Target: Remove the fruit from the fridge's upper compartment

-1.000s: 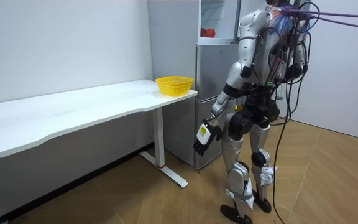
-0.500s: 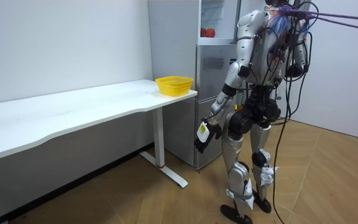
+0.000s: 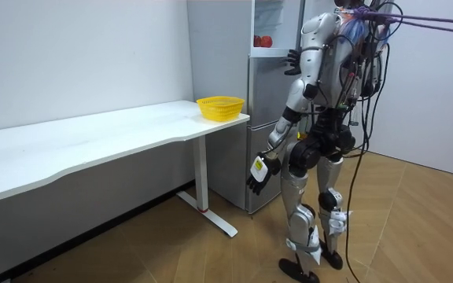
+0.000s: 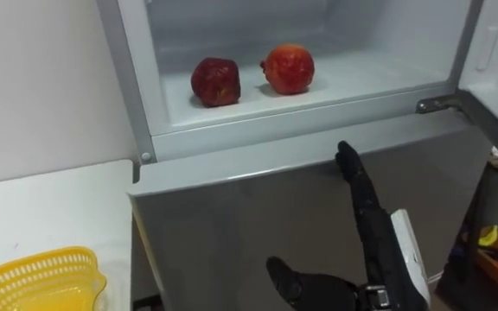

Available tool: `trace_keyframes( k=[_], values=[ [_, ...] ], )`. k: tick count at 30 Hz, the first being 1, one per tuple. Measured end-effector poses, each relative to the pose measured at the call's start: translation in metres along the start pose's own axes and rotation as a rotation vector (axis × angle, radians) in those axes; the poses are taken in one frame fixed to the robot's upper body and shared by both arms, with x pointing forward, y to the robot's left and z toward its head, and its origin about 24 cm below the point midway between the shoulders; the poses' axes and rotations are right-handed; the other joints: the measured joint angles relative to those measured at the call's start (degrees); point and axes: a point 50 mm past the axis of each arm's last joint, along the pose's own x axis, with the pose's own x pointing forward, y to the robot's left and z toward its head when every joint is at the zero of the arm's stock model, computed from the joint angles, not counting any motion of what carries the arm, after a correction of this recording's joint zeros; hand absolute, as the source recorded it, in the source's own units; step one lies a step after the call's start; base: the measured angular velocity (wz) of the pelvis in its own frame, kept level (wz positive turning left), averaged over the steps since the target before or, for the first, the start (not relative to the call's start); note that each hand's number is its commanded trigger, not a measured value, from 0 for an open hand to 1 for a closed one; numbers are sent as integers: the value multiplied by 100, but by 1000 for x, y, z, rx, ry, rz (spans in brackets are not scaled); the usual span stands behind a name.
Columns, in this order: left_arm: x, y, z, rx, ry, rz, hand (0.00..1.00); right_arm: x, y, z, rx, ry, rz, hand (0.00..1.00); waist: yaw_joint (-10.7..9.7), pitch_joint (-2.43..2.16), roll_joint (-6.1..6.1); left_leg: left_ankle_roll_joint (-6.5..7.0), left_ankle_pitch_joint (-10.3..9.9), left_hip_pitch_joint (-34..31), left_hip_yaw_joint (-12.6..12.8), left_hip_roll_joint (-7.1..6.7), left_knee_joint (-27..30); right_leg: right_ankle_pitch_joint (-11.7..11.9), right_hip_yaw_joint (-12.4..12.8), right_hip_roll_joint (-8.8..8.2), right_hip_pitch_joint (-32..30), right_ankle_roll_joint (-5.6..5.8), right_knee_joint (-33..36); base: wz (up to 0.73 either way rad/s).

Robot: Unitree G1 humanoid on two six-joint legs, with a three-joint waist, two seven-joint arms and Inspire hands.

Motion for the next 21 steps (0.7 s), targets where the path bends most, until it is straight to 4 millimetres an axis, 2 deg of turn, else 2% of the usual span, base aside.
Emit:
trace_keyframes(
  k=[2,5,8,11,15,17,21],
  values=[
    [0,2,-1,-1,6,-4,0,1,-3,0,2,2,-25,0,9,-2,-32,-4,3,-7,-19,3,-1,5,-121,-11,1,-7,-1,2],
    [-1,5,-5,-15,16,2,0,4,-9,1,-14,-11,-56,0,29,-34,-96,-12,10,-14,-83,1,0,7,-284,-22,24,-10,-4,5],
    [-3,9,-11,-42,30,18,0,5,-18,1,-32,-15,-111,0,50,-29,-174,-21,22,17,-189,-3,2,7,-421,-27,98,-10,-15,12],
    [-6,11,-18,-86,30,29,0,22,-23,14,-35,-104,-148,0,68,-20,-235,-23,39,17,-212,-7,7,7,-451,-31,111,-10,-18,6],
    [-7,16,-21,-118,33,51,0,47,-26,41,-36,-261,-172,0,87,-86,-358,-23,50,24,-356,-18,26,8,-607,-36,246,-11,-105,19],
    [-8,18,-21,-118,35,57,0,53,-28,50,-52,-307,-181,0,100,-73,-390,-25,51,40,-447,-23,42,8,-722,-38,324,-10,-122,31],
    [-8,22,-22,-143,39,76,0,58,-32,57,-75,-348,-204,0,257,-33,-481,-38,58,110,-555,-21,11,8,-834,-32,435,-9,-122,15]
  ],
)
